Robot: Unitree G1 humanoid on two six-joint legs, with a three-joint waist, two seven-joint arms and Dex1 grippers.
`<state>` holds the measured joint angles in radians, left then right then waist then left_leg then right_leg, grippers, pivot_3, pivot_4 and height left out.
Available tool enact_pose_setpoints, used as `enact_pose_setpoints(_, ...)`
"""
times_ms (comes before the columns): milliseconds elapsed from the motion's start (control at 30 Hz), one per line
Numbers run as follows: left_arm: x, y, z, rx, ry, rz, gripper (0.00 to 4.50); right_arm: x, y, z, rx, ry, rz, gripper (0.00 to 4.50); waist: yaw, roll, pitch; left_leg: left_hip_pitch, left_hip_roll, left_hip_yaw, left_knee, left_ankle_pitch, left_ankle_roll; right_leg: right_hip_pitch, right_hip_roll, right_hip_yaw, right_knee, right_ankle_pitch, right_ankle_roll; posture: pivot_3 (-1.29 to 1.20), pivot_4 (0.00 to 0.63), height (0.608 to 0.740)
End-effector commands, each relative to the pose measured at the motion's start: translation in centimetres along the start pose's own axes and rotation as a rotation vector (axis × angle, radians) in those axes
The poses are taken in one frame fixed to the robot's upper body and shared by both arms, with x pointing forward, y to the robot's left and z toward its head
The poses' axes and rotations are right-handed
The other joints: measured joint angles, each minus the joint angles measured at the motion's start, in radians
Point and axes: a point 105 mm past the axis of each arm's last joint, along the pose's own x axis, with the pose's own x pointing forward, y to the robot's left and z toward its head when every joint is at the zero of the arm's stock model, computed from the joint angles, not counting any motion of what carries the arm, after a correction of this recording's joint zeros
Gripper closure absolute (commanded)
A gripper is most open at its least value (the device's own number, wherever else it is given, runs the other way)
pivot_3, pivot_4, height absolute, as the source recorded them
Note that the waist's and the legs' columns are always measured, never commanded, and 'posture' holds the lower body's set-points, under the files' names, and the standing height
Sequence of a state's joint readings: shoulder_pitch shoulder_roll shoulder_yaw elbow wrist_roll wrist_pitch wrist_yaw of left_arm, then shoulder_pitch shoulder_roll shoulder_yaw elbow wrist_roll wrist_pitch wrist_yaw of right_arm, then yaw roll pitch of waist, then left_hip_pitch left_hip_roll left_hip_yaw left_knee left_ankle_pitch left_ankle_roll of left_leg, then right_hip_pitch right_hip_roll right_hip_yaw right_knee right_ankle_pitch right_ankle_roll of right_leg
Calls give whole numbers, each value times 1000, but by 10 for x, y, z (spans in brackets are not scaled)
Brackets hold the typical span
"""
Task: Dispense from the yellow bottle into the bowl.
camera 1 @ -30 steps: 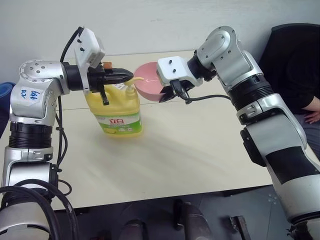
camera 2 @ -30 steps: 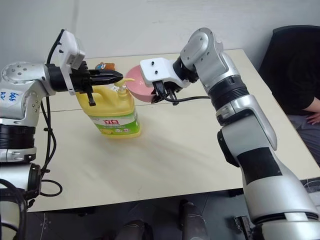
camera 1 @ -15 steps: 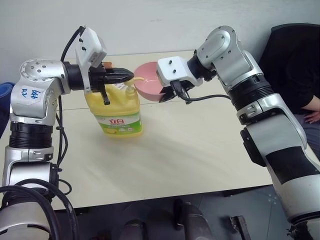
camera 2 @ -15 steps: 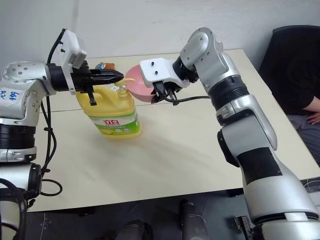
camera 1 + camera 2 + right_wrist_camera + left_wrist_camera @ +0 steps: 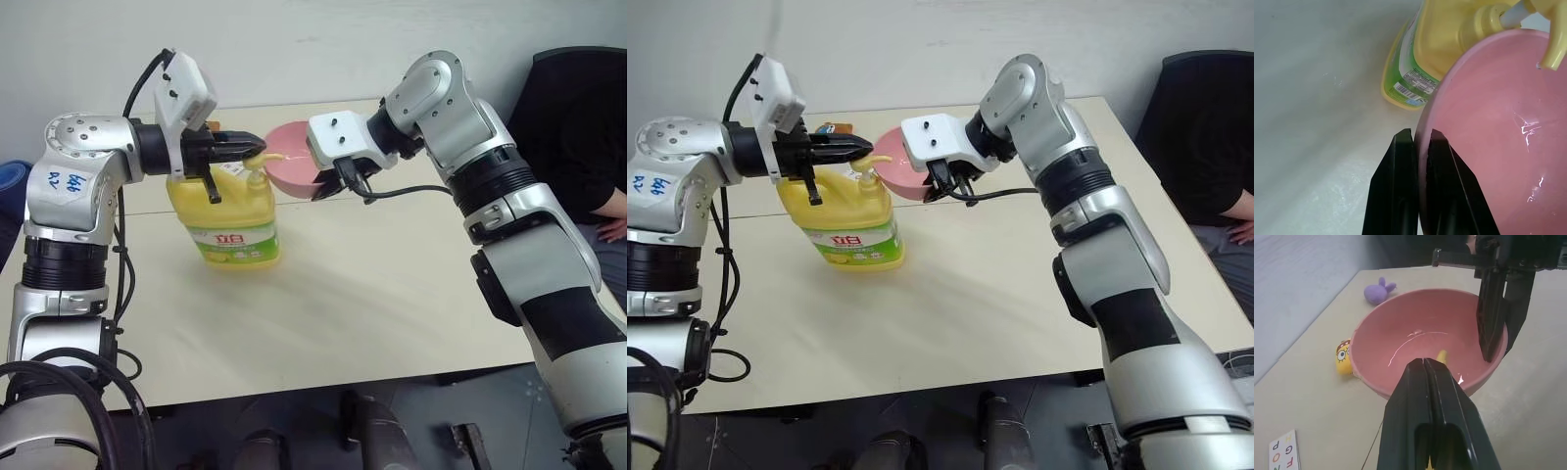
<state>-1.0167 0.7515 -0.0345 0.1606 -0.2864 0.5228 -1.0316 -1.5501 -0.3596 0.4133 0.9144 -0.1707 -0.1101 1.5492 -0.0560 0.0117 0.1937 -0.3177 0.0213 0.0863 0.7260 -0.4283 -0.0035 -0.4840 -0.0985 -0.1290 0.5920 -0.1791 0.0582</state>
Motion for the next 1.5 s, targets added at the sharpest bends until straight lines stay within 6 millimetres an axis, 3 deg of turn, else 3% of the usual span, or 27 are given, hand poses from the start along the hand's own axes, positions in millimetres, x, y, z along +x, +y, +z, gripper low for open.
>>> enact_pose_setpoints(33, 4, -10, -17, 3, 90, -47, 4467, -12, -6, 15, -71, -3, -11, 4500, 0, 0, 0, 0, 0, 0, 0, 0, 0, 0, 0, 0, 0, 0, 0, 0, 150, 740)
enact_pose_setpoints(833, 5, -25, -69, -40, 303, -70, 4467, -9, -3, 19, -92, -16, 21, 4500, 1, 1, -2, 5, 0, 2, 0, 0, 0, 7, 0, 3, 3, 0, 0, 0, 150, 740)
enact_pose_setpoints(933, 8, -21, -56, -43, 242, -61, 4467, -9, -2, 18, -91, -18, 24, 4500, 1, 1, -2, 6, 0, 3, 0, 0, 0, 7, 0, 4, 3, 0, 0, 0, 150, 740)
enact_pose_setpoints(1067, 5, -15, -8, -47, 14, -66, 4467, -8, -2, 16, -88, -13, 19, 4500, 1, 1, -2, 10, 0, 3, 0, 0, 0, 6, 0, 4, 3, 0, -1, 0, 150, 740)
enact_pose_setpoints(1200, -15, -3, 36, -100, -188, -42, 4467, -9, -2, 14, -86, -12, 17, 4500, 1, 0, -1, 4, 0, 3, 0, 0, 0, 1, 0, 4, 3, 0, -1, 0, 150, 740)
enact_pose_setpoints(1367, -26, 15, 41, -110, -207, 51, 4467, -8, -1, 14, -87, -12, 18, 4500, -5, 0, -1, -1, 0, 2, -1, 0, 0, -3, 0, 1, 1, 0, -1, 0, 150, 740)
enact_pose_setpoints(1500, -21, 20, 24, -91, -109, 100, 4467, -8, -1, 13, -88, -11, 19, 4500, -3, 0, -1, -1, 0, 1, 0, 0, 0, -3, 0, 1, 1, 0, -1, 0, 150, 740)
